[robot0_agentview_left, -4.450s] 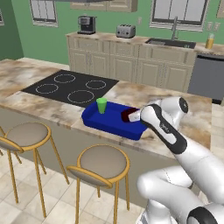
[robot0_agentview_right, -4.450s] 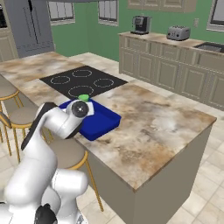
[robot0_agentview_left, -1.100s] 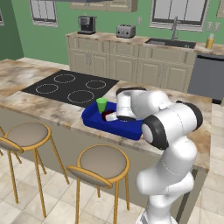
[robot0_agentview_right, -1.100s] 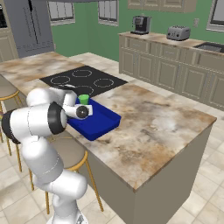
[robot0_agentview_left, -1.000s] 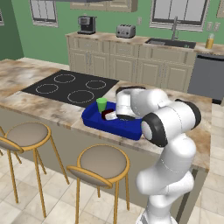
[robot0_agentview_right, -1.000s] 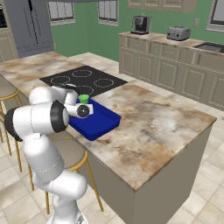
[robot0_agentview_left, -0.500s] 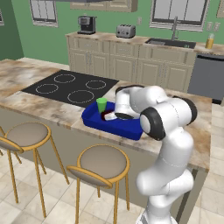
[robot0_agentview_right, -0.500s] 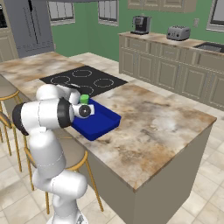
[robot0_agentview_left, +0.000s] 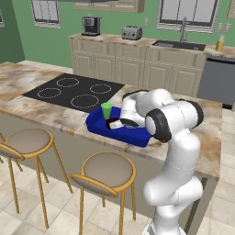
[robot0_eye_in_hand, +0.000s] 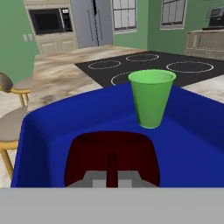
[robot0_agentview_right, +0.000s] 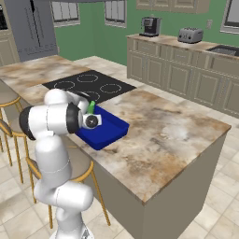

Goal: There is a tray on the dining counter. Grab the cup, mug, and pitcher and place them on the tray. The pitcher may be placed next to the tray if it cannot fit the tray.

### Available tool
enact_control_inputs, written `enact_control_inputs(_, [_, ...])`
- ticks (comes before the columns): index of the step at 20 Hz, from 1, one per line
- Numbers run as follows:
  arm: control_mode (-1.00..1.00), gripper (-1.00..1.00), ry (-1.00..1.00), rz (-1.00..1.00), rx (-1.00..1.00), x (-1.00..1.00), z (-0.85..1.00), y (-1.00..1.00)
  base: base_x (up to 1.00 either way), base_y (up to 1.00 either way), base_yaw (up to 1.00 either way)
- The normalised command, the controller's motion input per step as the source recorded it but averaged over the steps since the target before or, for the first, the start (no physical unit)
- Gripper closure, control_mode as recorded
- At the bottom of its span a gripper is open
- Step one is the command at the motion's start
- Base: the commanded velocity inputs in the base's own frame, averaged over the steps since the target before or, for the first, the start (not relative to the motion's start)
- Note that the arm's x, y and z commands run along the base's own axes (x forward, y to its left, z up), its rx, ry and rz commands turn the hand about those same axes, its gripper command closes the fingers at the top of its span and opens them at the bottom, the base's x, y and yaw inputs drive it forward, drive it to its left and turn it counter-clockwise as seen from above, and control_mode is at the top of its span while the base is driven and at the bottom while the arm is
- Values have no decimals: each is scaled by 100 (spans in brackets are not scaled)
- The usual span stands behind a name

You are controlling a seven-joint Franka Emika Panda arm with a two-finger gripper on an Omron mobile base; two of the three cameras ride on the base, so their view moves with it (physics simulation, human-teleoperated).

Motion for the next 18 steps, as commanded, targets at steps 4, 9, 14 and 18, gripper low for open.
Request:
enact_control_inputs(4, [-100, 100, 0, 0, 0, 18, -18, 0, 0, 0, 0])
enact_control_inputs(9, [-100, 100, 0, 0, 0, 28, -17, 1, 0, 0, 0])
enact_control_inputs(14, [-100, 100, 0, 0, 0, 36, -12, 3, 0, 0, 0])
enact_control_inputs(18, [-100, 100, 0, 0, 0, 20, -9, 5, 0, 0, 0])
